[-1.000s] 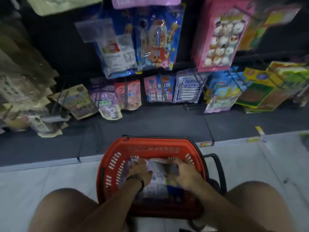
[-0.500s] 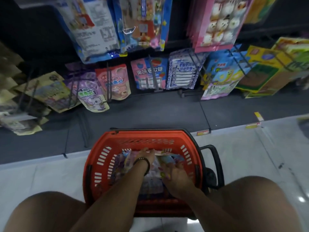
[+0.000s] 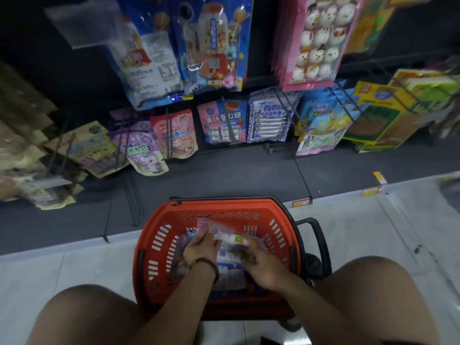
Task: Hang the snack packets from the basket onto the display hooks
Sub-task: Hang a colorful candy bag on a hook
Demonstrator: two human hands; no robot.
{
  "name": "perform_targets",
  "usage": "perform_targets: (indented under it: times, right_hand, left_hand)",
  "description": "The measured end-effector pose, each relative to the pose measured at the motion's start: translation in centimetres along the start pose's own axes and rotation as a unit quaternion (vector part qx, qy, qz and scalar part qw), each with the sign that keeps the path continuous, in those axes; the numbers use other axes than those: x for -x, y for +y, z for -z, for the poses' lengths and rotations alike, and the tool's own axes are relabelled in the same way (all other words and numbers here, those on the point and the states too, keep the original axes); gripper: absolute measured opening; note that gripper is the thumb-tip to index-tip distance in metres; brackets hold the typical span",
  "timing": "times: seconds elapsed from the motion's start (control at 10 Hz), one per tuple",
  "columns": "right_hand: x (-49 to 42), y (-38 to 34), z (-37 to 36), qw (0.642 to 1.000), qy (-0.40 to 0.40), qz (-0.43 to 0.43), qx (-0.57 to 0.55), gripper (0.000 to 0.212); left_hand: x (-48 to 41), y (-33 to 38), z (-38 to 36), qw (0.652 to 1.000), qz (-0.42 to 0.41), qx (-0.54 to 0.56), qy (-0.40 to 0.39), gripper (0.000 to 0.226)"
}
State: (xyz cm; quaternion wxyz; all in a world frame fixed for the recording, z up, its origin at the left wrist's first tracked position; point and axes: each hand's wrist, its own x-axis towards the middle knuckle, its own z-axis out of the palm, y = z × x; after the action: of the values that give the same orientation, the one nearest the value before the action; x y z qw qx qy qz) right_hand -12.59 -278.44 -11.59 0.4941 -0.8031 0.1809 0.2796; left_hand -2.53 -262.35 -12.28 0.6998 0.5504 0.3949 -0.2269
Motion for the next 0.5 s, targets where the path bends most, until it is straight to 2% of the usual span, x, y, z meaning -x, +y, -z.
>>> perform_targets:
  times: [0.1,0.2,0.3,0.4,0.5]
  right_hand:
    - [3.2,-3.0,0.1,0.994,-0.049,-0.033,-0.088,0.046]
    - [6.1,-5.4,-0.6,0.947,-0.038,-0.105,-0.303,0.037]
    - [7.5,-7.4,-0.7,0.867,0.01,-0.099,-0.488,0.056]
    - [9.4,-10.2,-0.2,0.823,0.02,-0.064,-0.565,0.063]
    - [10.9,-12.5,1.0,0.777,0.042,-0.003,-0.628,0.061]
  left_hand:
    - [4.9,1.1,0.8,0.998,-0.066,0.002,-0.015,0.037]
    - [9.3,1.8,1.2,0.985,-0.077,0.152,-0.005,0.022]
    - [13.0,2.1,1.5,0.977,-0.102,0.173,-0.069,0.029]
    - [15.4,2.6,2.0,0.973,-0.129,0.148,-0.124,0.031]
    - [17.8,3.9,2.7,0.961,-0.169,0.105,-0.195,0.044]
